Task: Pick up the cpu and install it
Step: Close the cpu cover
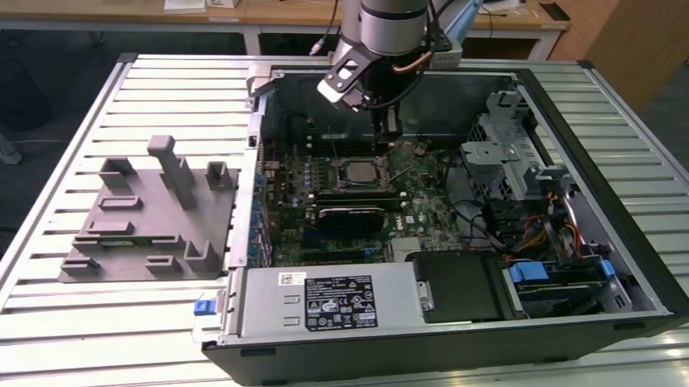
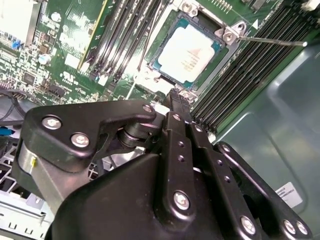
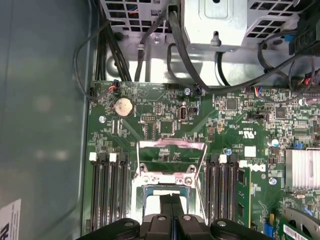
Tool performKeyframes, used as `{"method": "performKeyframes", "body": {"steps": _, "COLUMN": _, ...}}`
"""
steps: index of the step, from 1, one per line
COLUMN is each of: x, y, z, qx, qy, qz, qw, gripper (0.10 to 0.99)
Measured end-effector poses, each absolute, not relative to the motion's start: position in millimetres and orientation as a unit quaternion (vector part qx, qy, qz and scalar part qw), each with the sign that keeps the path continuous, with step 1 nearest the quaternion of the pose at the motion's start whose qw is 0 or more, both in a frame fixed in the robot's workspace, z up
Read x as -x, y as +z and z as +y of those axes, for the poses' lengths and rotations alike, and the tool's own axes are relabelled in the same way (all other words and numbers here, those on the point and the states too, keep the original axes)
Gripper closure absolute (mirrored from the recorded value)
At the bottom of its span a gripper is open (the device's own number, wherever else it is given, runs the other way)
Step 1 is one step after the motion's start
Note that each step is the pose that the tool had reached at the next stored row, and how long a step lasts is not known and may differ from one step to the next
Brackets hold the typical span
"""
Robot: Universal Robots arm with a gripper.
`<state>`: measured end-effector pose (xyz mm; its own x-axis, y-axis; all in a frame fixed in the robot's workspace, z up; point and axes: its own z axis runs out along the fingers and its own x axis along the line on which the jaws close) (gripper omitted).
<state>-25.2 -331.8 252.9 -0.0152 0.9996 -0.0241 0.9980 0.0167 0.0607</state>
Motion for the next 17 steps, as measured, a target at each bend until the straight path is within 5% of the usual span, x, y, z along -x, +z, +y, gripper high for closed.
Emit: {"method": "performKeyframes", "body": {"steps": 17, "x": 12, "y": 253, "z": -332, "qx": -0.701, "qy": 0.013, "qz": 0.712, "qw": 0.03, "gripper": 0.98}}
